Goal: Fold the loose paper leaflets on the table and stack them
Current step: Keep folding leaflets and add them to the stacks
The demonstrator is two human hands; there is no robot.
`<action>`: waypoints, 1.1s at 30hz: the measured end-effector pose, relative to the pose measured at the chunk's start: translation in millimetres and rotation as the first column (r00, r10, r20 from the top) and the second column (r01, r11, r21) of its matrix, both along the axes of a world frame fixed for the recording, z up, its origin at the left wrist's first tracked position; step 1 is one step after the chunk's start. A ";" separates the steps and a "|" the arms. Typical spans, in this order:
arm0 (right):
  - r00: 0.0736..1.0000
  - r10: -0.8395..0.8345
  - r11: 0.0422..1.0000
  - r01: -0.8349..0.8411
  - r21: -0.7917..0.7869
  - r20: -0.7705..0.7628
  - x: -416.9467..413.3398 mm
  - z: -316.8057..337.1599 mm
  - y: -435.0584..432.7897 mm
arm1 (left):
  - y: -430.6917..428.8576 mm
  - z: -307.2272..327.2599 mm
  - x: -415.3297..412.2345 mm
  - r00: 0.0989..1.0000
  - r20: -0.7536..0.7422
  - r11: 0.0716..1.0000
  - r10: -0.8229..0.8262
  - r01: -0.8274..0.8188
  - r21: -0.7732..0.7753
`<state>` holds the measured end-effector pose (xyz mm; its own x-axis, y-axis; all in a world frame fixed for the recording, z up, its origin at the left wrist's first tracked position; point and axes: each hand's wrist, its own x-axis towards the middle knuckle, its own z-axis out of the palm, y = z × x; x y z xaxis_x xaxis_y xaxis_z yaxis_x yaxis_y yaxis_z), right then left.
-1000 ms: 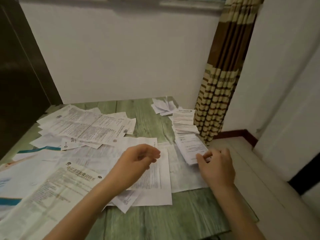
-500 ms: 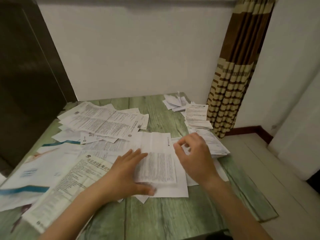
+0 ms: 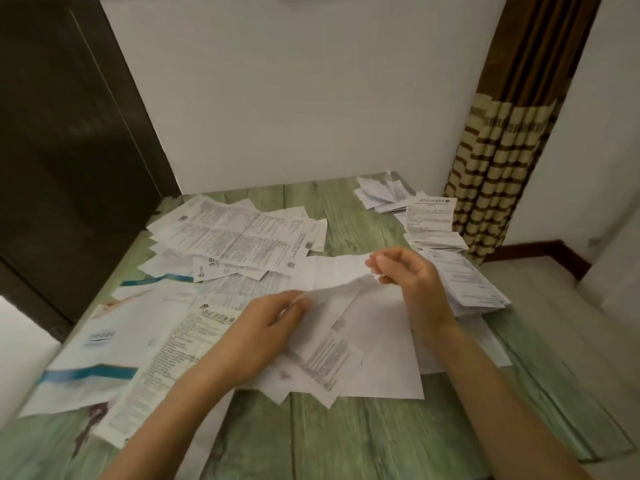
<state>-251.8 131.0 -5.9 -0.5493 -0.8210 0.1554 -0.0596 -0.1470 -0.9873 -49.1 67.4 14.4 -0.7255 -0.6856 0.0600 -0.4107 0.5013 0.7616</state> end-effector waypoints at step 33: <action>0.825 0.131 0.991 -0.123 0.051 -0.550 19.3 80.6 10.4 | 21.3 -3.1 17.1 0.999 0.025 0.965 0.036 -0.028 -0.261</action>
<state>-232.6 141.4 74.7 -0.2662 -0.8816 0.3898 -0.5759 -0.1788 -0.7977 -32.0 88.7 11.3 -0.7076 -0.6719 0.2188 -0.4494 0.6669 0.5944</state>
